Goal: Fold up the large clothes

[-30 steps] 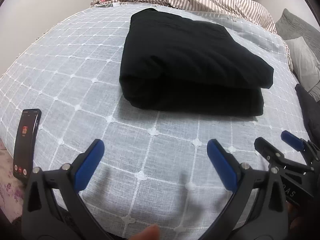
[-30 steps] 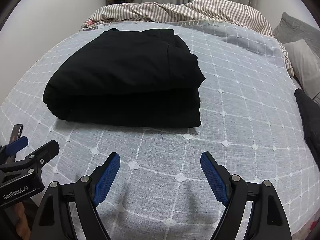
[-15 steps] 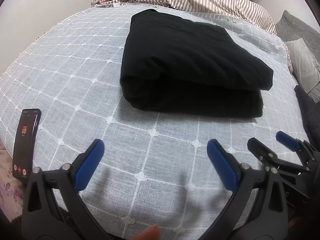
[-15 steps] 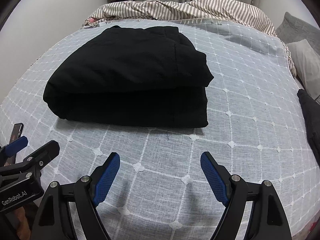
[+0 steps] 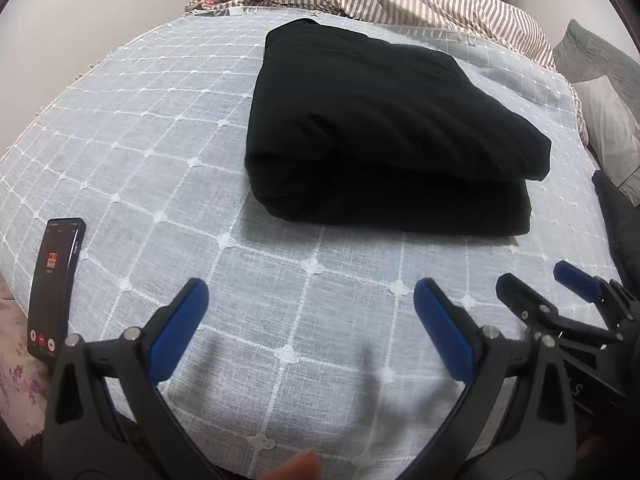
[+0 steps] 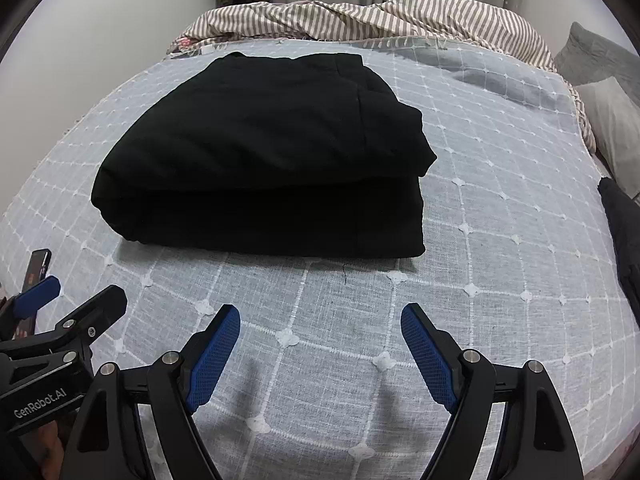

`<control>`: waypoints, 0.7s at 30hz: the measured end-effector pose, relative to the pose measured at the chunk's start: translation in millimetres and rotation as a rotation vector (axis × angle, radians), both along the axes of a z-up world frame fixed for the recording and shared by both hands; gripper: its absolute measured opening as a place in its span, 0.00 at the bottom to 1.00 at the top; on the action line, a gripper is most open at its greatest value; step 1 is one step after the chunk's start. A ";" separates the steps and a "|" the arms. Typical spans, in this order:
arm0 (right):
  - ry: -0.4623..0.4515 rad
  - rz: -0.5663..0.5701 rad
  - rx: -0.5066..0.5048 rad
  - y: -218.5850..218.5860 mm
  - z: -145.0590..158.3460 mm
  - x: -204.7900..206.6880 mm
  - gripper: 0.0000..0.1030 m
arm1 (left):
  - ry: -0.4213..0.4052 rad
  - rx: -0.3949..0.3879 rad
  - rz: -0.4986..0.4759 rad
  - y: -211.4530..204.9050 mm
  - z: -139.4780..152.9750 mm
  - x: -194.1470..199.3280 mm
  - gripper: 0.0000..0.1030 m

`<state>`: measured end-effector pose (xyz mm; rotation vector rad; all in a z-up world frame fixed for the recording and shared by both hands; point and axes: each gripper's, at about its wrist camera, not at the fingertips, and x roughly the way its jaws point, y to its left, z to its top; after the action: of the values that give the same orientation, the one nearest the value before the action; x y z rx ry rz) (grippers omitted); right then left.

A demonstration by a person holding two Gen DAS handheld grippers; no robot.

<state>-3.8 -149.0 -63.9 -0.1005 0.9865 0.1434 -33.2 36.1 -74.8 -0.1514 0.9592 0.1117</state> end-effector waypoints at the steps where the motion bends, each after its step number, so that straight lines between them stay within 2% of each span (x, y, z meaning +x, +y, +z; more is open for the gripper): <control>1: 0.000 -0.001 0.001 -0.2 0.3 0.1 0.82 | -0.001 0.001 0.000 0.2 0.0 0.1 0.99; 21: -0.010 -0.011 0.016 -2.3 4.1 0.1 0.82 | -0.014 0.011 0.005 -1.2 1.7 -1.6 0.99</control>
<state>-3.7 -151.3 -59.8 -0.0806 0.9760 0.1405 -34.8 34.8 -73.1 -0.1438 0.9444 0.1206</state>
